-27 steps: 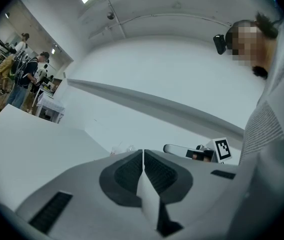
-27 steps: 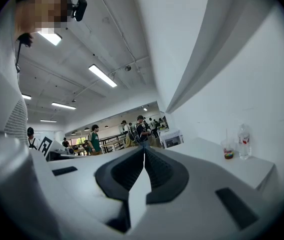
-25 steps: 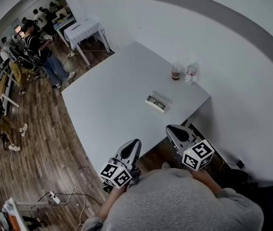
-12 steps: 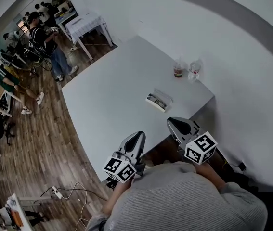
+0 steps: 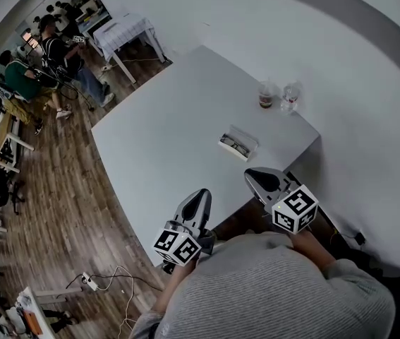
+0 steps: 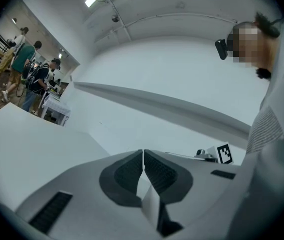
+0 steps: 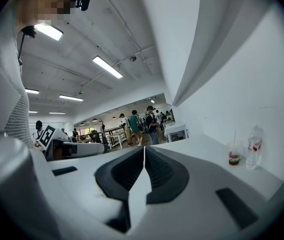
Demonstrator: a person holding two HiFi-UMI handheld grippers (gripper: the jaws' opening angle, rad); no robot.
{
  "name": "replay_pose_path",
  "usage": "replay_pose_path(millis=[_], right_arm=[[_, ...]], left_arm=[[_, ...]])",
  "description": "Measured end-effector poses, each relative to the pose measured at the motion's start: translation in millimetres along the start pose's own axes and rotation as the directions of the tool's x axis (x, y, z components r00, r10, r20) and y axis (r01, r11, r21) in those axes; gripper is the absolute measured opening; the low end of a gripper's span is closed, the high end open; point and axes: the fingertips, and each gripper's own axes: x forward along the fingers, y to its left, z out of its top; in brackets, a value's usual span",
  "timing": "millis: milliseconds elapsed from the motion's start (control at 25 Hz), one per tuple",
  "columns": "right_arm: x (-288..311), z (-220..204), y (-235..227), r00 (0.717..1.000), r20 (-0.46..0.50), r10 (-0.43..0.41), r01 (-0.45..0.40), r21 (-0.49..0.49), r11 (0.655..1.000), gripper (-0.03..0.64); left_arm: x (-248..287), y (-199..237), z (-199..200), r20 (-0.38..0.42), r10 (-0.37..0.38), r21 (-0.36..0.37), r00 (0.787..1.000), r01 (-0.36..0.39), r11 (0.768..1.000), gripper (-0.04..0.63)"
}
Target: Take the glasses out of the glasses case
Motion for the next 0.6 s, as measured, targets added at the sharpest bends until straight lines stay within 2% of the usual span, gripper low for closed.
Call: replay_pose_path(millis=[360, 600], right_arm=[[-1, -8, -14, 1.000, -0.019, 0.001, -0.001, -0.010, 1.000, 0.014], [1, -5, -21, 0.999, -0.031, 0.012, -0.012, -0.019, 1.000, 0.014]], left_arm=[[20, -3, -13, -0.014, -0.040, -0.002, 0.999, 0.040, 0.999, 0.020], [21, -3, -8, -0.011, -0.016, -0.006, 1.000, 0.016, 1.000, 0.020]])
